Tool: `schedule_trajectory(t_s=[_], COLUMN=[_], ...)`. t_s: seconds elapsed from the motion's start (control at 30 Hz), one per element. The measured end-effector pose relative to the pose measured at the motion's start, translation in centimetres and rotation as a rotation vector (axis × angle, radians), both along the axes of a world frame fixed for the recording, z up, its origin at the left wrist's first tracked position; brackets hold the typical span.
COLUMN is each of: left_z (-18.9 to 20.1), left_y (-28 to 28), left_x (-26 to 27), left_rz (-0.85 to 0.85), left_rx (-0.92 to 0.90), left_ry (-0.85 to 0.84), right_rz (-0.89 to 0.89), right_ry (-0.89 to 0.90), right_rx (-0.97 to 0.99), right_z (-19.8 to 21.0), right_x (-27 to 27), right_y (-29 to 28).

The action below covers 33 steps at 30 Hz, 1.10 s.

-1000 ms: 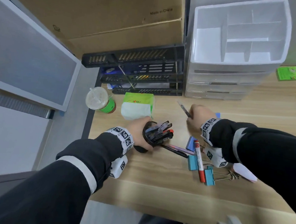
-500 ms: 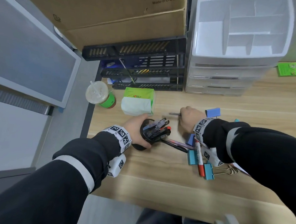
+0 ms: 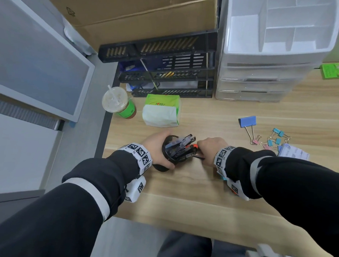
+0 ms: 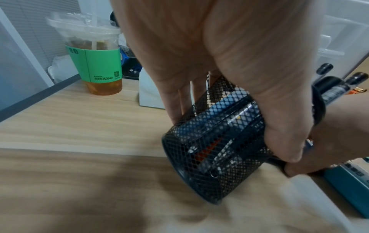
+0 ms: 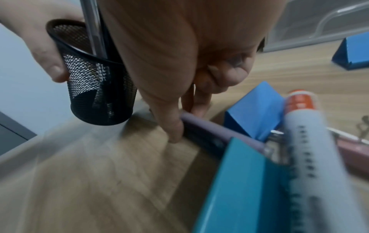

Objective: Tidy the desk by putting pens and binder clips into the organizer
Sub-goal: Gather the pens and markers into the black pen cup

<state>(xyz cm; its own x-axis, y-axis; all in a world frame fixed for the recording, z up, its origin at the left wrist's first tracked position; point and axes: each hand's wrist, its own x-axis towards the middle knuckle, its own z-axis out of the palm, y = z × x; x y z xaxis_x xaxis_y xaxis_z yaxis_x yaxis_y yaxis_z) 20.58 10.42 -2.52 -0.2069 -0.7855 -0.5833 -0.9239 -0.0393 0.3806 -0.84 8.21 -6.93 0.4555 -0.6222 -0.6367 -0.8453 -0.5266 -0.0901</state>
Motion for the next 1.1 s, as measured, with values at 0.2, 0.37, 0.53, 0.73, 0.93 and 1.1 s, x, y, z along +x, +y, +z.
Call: schedule_trajectory(t_s=[0.2,0.37,0.53,0.73,0.93,1.1], left_z=[0.0,0.7,1.7,2.2,2.1,2.2], left_y=[0.5,0.4,-0.4,-2.1,-3.6,-4.6], left_x=[-0.3,-0.9,-2.4,-5.2,-8.9,-11.7], left_rz=[-0.012,0.027,0.034,-0.02,-0.118,-0.169], left_rx=[0.004,-0.022,-0.029,0.003,0.024,0.0], left_ry=[-0.026,0.033,0.038,-0.027,-0.117,-0.103], right_rz=[-0.083,-0.288,-0.529,-0.857,-1.192,-1.146], right_ry=[-0.052,-0.264,-0.456,-0.662,-1.054,-1.068], right_rx=[0.108,0.095,0.097,0.092,0.312,0.325], right_z=[-0.8,0.3,3.7,7.4,9.3,9.3], right_x=[-0.2,-1.9,-5.1,-10.2,-11.9,-10.4], right_y=[0.6,0.2,-1.3,-2.7,-3.2,-2.9])
